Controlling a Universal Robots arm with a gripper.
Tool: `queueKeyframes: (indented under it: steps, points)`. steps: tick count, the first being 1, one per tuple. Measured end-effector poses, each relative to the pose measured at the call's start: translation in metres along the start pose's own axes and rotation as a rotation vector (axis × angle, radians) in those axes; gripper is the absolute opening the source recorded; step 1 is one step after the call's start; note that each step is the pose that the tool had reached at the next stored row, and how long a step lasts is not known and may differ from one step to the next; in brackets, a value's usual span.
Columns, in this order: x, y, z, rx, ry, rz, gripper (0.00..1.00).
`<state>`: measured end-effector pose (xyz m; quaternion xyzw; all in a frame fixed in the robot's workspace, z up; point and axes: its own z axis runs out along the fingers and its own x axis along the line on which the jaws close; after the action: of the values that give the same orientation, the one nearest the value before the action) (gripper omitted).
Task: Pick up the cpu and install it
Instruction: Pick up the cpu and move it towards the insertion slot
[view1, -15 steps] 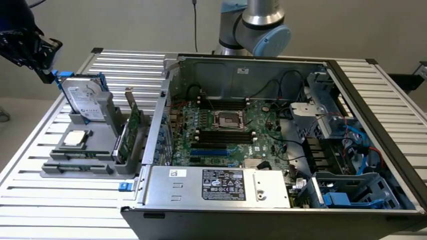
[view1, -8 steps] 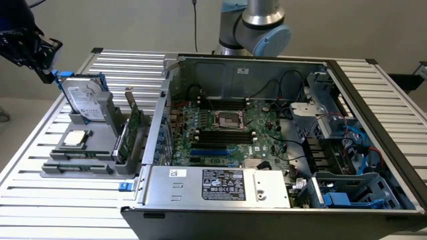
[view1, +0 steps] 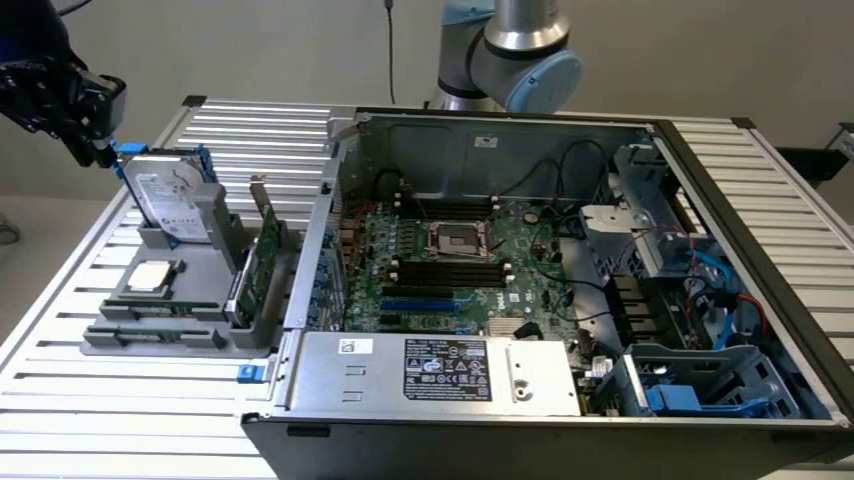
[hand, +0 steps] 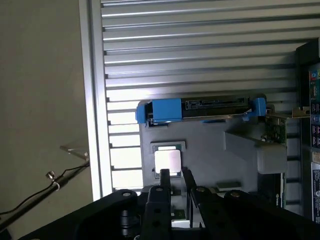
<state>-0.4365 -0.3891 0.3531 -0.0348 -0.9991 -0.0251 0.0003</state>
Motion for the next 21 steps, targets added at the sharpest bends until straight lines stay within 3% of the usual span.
queueKeyframes:
  steps: [4, 7, 8, 15, 21]
  points:
    - [0.0, 0.0, 0.0, 0.0, 0.0, 0.0, 0.42]
    - [0.001, -0.0001, 0.0012, 0.0, -0.0001, 0.0, 0.47]
    - [0.002, -0.0004, 0.003, 0.0001, 0.0001, 0.0, 0.54]
    - [0.008, -0.0032, 0.0157, 0.0, 0.0, 0.0, 0.54]
    - [0.008, -0.0138, 0.026, 0.0, 0.0, 0.0, 0.54]
